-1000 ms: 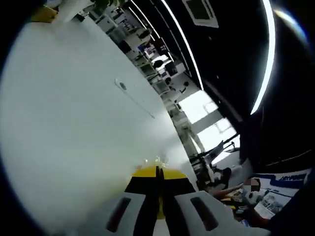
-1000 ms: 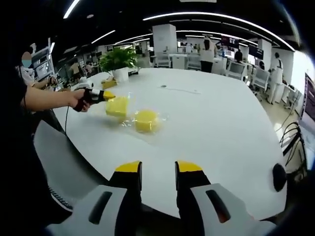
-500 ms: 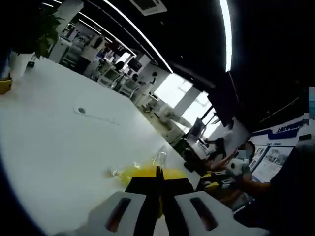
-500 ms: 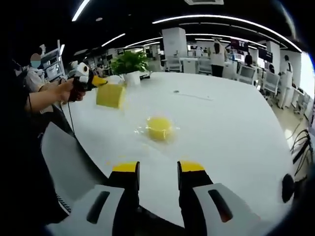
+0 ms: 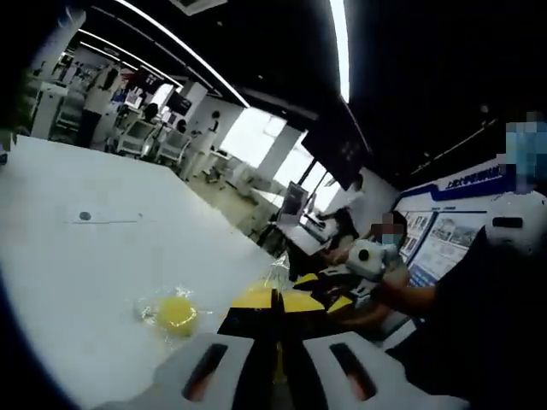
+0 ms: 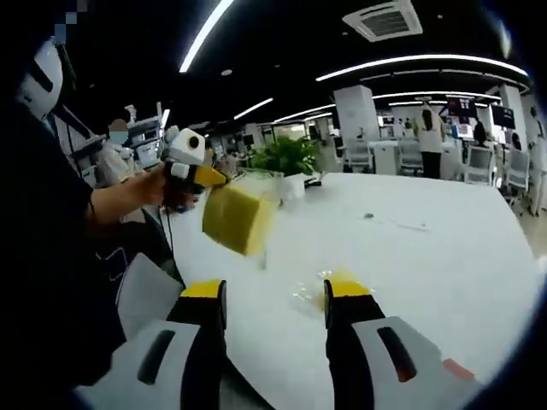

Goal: Compare the silicone blocks by pressing each to a similar depth, holding the contact briefly, and releasing to observe deformation and rebound differences across the visible hardness samples.

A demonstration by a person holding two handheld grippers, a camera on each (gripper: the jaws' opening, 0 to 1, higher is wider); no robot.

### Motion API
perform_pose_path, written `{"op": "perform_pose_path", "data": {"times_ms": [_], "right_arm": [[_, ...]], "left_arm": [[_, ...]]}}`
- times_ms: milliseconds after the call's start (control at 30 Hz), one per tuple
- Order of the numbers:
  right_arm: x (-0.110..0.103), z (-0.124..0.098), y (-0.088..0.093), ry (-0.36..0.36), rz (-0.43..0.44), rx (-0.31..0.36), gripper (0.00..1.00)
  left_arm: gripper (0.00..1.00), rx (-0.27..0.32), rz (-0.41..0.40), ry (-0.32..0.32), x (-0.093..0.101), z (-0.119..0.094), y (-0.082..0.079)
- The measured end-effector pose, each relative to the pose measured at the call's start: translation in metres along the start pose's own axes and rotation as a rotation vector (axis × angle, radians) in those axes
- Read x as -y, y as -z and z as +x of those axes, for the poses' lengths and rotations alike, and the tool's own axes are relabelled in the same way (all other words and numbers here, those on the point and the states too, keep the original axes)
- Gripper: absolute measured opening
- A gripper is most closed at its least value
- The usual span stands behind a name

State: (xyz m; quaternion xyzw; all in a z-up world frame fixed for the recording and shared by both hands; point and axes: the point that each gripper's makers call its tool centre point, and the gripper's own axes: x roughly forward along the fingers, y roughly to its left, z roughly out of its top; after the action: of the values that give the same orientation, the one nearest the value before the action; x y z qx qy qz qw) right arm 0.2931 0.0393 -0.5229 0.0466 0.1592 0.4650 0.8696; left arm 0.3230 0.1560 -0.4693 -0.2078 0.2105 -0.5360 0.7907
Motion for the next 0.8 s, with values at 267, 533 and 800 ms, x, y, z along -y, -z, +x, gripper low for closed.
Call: {"op": "perform_pose_path", "data": {"times_ms": [267,533,800], "right_arm": [[-0.027,0.034,-0.044,-0.153,-0.036,0.049,0.50],[-0.053,0.052,-0.040,-0.257,-0.032,-0.002,0.40],[-0.055,0.050,-0.034,-0.284,0.035,-0.020,0.30]], "left_arm": [[0.00,-0.012,-0.010,0.121,0.038,0.010,-0.003],[0.00,-0.018,0.001,0.160,0.052,0.017,-0.004],[0.00,-0.039,-0.005,0.175,0.055,0.018,0.000]]}}
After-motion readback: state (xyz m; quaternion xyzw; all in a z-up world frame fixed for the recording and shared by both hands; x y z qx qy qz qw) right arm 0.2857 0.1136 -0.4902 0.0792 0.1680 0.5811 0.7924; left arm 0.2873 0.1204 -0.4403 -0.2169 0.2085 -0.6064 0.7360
